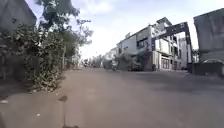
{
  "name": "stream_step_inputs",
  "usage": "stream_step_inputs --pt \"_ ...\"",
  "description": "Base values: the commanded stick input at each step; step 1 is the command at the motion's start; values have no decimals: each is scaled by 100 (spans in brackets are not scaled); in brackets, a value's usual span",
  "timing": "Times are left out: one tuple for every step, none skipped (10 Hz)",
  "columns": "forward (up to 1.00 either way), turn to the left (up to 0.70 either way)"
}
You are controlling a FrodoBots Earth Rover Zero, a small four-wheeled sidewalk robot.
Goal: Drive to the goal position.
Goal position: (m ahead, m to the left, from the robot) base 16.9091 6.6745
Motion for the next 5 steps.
stream_step_inputs --pt "100 6" --pt "100 6" --pt "100 6" --pt "100 6" --pt "100 6"
